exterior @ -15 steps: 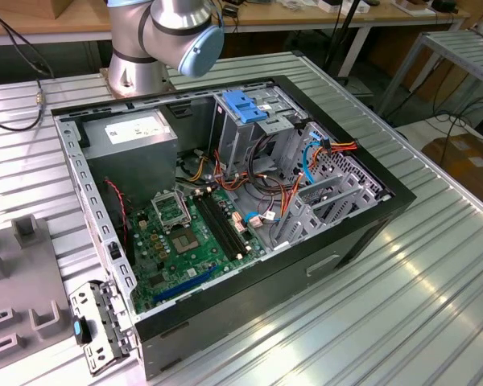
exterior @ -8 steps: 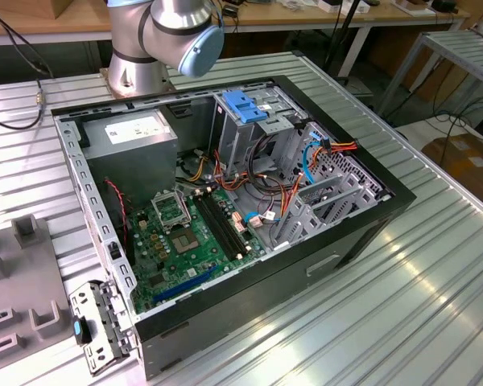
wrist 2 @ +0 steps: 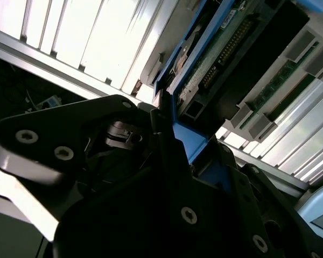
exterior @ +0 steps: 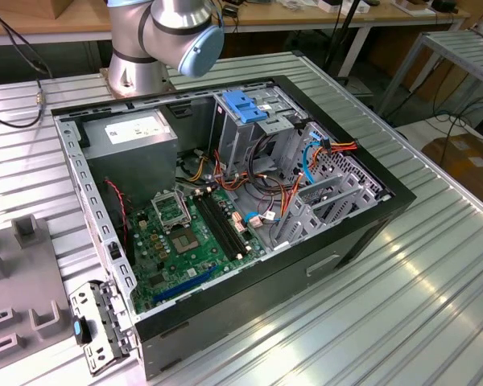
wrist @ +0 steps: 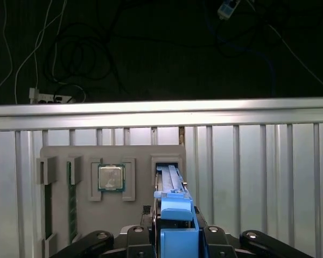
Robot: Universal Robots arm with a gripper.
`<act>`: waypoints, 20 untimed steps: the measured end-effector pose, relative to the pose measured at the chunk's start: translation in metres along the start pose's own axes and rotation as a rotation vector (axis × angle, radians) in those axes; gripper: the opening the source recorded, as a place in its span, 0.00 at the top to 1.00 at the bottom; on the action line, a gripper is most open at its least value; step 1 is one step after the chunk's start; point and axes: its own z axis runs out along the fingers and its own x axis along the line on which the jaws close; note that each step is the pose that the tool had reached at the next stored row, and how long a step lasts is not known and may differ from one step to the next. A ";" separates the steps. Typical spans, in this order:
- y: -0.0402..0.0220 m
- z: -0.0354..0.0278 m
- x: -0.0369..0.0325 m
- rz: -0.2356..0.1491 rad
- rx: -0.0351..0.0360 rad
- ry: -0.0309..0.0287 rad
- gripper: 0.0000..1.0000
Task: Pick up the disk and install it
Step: 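Pick up the disk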
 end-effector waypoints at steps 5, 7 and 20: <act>0.0000 -0.0066 0.0001 0.000 -0.0001 0.0000 0.63; 0.0000 -0.0090 0.0002 0.000 0.0000 0.0000 0.63; -0.0001 -0.0227 0.0004 0.000 0.0000 0.0000 0.63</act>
